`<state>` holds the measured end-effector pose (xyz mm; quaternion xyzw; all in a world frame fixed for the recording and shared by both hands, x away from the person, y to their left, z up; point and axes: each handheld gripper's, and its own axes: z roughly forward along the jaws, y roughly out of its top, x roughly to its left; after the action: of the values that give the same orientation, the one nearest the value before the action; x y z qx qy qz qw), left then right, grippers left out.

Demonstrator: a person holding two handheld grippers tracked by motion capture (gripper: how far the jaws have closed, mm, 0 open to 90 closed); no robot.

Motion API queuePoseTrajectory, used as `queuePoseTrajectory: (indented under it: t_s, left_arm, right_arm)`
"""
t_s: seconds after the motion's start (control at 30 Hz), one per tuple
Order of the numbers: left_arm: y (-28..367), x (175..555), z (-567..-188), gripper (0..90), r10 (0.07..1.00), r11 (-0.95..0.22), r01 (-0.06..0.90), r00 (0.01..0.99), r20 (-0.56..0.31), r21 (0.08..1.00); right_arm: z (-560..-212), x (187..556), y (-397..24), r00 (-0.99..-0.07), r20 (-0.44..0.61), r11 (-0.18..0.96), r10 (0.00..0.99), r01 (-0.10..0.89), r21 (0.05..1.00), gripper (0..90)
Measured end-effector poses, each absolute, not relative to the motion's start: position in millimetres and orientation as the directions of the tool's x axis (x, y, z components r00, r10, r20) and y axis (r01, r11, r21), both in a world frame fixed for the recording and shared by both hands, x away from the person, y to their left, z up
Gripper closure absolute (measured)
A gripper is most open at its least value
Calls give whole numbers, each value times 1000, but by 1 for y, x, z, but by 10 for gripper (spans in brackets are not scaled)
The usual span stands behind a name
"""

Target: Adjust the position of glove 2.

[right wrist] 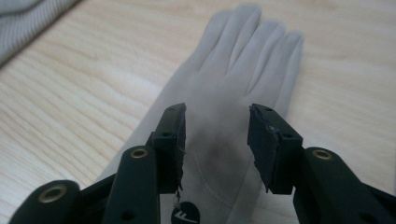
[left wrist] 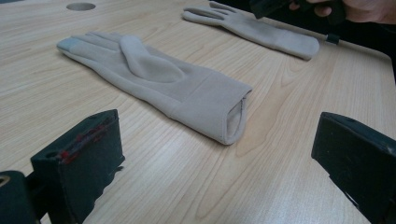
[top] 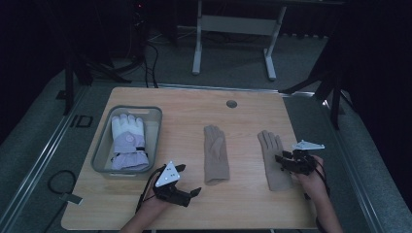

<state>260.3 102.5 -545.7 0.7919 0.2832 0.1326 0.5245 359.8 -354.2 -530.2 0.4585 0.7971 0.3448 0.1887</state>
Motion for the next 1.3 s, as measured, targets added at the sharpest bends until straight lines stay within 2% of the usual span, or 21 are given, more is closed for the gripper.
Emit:
queuePoseTrajectory:
  t_s: [0.13,0.27,0.3,0.37,0.5,0.63,0.73,0.87,1.3]
  left_arm:
    - [103,261,-546,19,591,-287,314,802,-90,905]
    - [103,261,-547,19,590,-289,314,802,-90,905]
    - [102,260,-547,20,588,-293,312,804,-87,903]
    - [102,259,-546,20,586,-297,310,806,-85,903]
    - [102,260,-546,20,586,-295,312,806,-87,903]
    - [102,260,-546,20,587,-291,314,805,-90,904]
    - [102,260,-546,20,588,-292,314,804,-90,903]
    - [103,260,-546,20,590,-289,314,802,-90,904]
    - [105,261,-545,20,593,-283,315,800,-93,906]
  right_arm:
    - [-542,362,-353,-519,36,341,854,610,716,572]
    - [-549,361,-350,-521,1,362,853,593,719,595]
    - [-550,359,-350,-517,-2,357,856,589,725,678]
    - [-551,358,-350,-496,-4,341,868,590,732,754]
    - [-550,355,-343,-441,-18,312,897,606,732,805]
    - [-547,355,-337,-401,-30,296,916,621,726,816]
    - [-537,356,-332,-346,26,218,938,647,731,829]
    - [-523,356,-323,-316,40,181,948,639,747,828]
    - [-476,363,-282,-311,65,135,948,578,805,828]
